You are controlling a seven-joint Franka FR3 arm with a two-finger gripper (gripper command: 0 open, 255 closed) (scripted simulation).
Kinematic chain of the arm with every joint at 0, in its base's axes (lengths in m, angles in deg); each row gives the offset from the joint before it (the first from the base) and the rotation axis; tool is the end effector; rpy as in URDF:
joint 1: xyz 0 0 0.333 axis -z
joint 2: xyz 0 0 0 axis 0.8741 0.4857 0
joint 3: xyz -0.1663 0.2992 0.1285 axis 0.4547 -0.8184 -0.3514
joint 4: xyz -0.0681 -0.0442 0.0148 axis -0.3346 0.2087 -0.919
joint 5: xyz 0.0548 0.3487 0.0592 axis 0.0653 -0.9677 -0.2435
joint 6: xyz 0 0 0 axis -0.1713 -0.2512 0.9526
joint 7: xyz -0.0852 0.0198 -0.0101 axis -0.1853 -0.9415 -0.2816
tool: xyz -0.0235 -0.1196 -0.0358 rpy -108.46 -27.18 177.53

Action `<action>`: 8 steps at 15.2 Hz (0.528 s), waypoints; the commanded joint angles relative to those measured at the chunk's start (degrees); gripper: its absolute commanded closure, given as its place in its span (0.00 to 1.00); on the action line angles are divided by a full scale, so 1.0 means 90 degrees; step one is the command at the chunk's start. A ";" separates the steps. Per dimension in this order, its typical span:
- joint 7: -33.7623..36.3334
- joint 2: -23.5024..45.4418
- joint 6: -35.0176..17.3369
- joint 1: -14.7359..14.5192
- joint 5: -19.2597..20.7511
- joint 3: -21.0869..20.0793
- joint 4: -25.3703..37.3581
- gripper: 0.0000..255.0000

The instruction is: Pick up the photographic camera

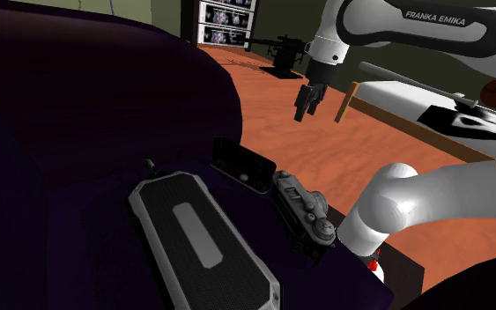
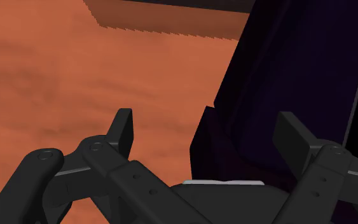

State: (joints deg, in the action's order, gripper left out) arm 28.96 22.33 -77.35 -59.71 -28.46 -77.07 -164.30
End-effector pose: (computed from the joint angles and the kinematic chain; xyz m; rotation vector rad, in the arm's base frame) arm 0.2264 -0.0184 0.5829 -3.1328 -0.1049 0.0087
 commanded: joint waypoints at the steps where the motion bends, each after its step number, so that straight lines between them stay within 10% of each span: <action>1: 0.0000 0.0000 0.0000 0.0000 0.0000 0.0000 0.0000 0.00; 8: 0.1363 -0.0897 0.0167 -0.0261 -0.0886 -0.1013 -0.0634 0.00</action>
State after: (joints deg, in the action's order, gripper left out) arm 39.15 15.54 -76.12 -61.60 -34.99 -84.66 -169.14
